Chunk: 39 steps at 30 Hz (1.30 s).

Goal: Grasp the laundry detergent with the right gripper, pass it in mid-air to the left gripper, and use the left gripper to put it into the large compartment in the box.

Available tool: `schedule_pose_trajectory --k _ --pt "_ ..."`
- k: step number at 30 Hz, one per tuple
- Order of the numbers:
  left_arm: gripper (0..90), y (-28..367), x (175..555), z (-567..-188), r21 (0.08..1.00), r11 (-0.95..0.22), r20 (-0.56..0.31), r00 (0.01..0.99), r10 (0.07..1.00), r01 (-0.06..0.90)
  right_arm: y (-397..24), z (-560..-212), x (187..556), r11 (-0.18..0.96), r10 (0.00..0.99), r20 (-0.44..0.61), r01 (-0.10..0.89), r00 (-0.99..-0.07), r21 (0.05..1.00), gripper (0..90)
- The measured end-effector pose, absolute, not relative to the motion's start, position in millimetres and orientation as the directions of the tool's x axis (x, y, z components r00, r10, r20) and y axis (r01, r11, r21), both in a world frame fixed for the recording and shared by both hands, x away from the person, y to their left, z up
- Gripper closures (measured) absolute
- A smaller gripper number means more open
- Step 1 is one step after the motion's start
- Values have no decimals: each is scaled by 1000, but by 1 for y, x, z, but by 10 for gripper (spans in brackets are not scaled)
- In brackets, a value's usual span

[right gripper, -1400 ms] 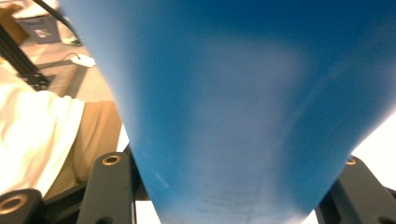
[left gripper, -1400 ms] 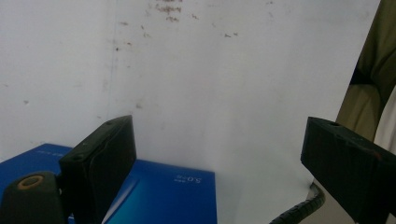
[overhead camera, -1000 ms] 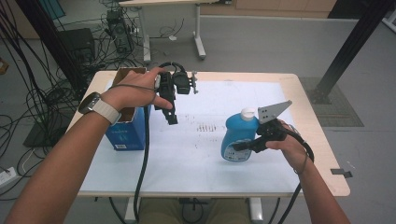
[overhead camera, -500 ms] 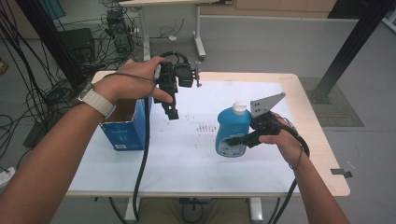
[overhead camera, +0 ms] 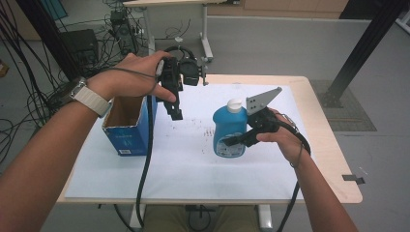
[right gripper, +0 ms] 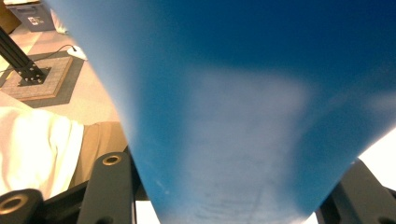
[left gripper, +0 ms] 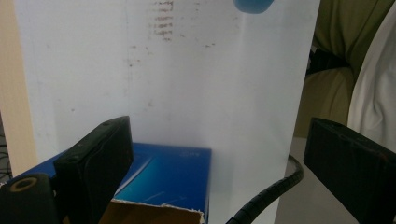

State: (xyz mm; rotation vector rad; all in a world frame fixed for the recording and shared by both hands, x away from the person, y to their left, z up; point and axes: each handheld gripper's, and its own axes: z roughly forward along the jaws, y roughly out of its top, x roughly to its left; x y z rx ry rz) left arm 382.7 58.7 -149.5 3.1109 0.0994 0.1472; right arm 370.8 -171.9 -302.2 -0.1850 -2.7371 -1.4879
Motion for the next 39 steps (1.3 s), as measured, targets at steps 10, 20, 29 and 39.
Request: schedule_pose_trajectory --k 10,20,29,39 --pt "88 53 378 -138 25 -998 63 996 61 60 -155 -300 374 540 81 71 104 -994 835 439" --pt "86 42 374 -132 16 -999 52 998 32 31 -146 -291 373 546 50 47 67 -998 835 439" --pt "65 24 372 -129 14 -1000 47 999 11 10 -146 -289 373 543 50 37 58 -998 838 439" --pt "59 7 372 -131 36 -999 39 999 5 4 -143 -291 372 552 36 35 49 -999 832 439"
